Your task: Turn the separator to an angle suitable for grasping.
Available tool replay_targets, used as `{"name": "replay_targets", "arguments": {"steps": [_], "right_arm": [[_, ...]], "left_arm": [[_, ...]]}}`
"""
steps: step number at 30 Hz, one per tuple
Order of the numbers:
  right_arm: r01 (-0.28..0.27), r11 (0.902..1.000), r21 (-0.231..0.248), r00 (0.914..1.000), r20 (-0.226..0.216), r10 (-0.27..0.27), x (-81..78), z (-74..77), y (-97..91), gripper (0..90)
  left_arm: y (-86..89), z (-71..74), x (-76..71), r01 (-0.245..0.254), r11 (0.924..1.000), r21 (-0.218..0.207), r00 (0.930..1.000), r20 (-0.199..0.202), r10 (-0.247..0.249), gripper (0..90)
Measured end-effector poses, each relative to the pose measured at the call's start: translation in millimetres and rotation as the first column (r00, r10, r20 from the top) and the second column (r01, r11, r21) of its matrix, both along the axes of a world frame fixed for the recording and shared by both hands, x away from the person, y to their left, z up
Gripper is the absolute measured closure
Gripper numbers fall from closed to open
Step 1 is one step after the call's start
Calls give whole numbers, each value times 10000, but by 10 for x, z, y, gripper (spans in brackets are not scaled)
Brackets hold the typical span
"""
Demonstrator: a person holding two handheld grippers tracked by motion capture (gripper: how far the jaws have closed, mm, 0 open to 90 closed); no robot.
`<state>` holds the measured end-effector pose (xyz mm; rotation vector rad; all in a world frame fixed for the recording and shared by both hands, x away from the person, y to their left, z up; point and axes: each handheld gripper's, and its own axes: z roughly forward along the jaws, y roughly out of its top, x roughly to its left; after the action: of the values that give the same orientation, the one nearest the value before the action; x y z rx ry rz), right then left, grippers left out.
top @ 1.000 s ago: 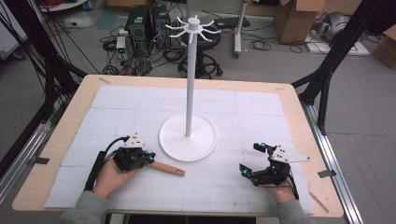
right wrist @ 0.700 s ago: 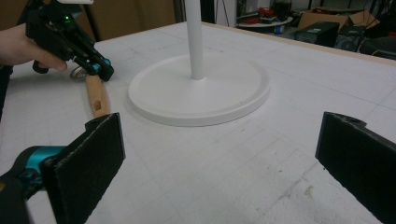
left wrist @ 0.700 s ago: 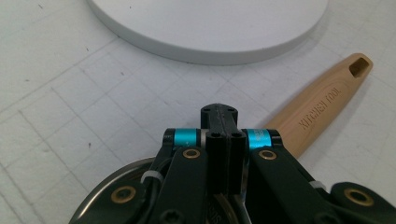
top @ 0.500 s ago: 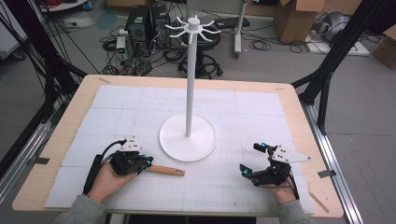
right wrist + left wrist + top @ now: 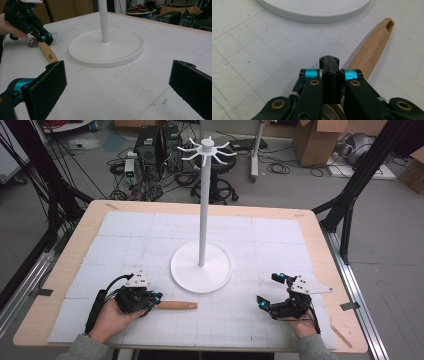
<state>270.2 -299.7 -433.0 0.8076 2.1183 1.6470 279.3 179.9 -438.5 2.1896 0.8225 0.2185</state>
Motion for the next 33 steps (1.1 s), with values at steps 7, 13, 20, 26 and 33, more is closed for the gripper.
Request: {"name": "replay_targets", "arguments": {"steps": [7, 13, 20, 26, 33], "right_arm": [[2, 10000, 10, 10000, -31, -2, -1, 0, 0, 4], [-15, 10000, 11, 10000, -49, 15, -3, 0, 3, 5], [-10, 10000, -31, 10000, -77, 10, -2, -3, 8, 5], [-16, 10000, -9, 9999, -110, 16, 6, -9, 17, 5], [-20, 10000, -7, 9998, -186, 20, 5, -10, 15, 5]], "left_arm": [[14, 7, -77, 68, 10000, 33, 9999, -77, -68, 900], [40, 16, -165, 112, 9998, 150, 9999, -55, -111, 899], [47, 19, -237, 69, 9997, 239, 9999, 71, -71, 900], [-85, 37, -204, 382, 9983, 435, 9977, 549, -406, 899], [-157, 108, -311, 814, 9967, 65, 9916, 1001, -817, 899]]}}
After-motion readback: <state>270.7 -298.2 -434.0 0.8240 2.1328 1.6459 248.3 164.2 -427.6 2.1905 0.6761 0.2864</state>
